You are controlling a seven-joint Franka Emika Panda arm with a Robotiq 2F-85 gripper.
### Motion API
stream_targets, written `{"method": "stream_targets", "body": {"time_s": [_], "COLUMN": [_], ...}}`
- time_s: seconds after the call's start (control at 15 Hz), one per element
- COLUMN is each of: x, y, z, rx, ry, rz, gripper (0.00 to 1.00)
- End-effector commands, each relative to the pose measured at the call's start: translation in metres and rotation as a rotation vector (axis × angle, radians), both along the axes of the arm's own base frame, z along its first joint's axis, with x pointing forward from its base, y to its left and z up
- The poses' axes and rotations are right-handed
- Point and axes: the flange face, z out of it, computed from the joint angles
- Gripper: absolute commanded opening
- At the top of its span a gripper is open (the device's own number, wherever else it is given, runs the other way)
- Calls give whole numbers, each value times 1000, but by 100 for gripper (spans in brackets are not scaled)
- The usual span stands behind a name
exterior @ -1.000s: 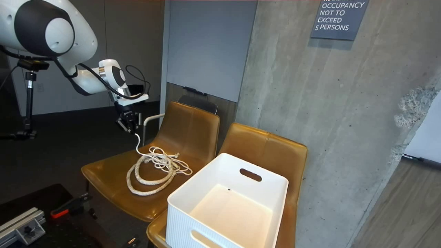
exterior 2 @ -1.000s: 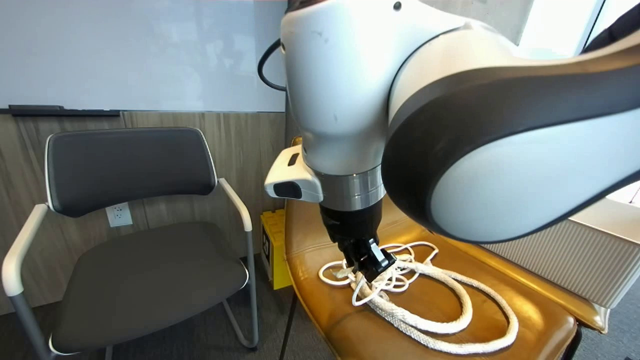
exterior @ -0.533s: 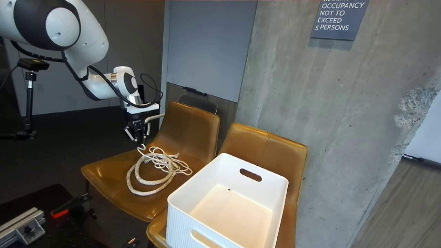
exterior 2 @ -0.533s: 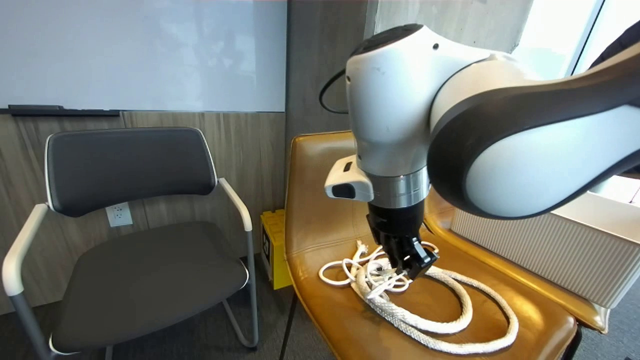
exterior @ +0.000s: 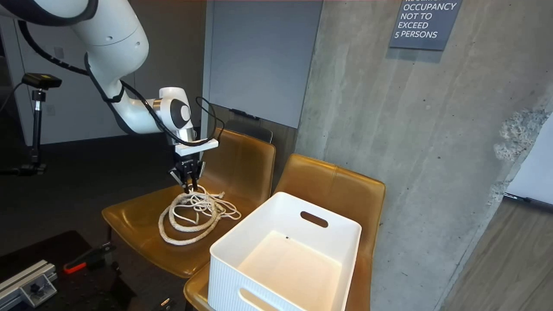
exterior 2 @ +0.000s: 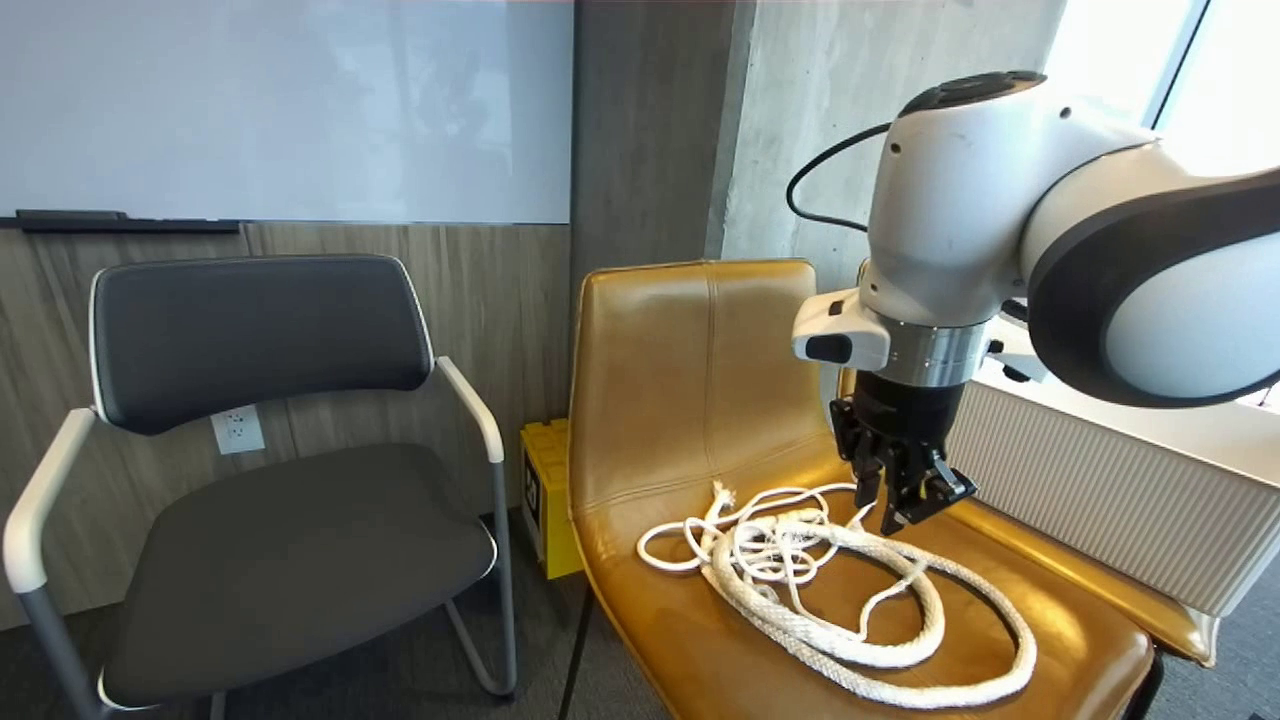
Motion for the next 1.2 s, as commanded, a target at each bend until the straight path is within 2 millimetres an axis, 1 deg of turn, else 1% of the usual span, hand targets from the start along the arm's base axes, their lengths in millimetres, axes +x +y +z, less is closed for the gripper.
{"method": "stream_targets", "body": {"time_s": [0.0,0.07,0.13,0.2,0.33,0.47,0.53,0.6,0.73,0.93,1.13], "x": [-12,-15,-19,-24,-37,-53,-60,-65,-72,-75,-68], "y": [-13,-17,-25,-32,-53,-78,-93,-107,-132,-155,-173], "z": [5,4,6,6,5,8,13,19,38,66,90], "rx": [136,170,202,229,270,290,296,305,312,311,314], "ry": [-47,-61,-76,-89,-58,-9,4,1,-24,-57,-84], "rz": [6,-2,-10,-13,-22,-24,-29,-31,-31,-11,18], "gripper": [66,73,79,88,99,100,100,100,100,100,100]}}
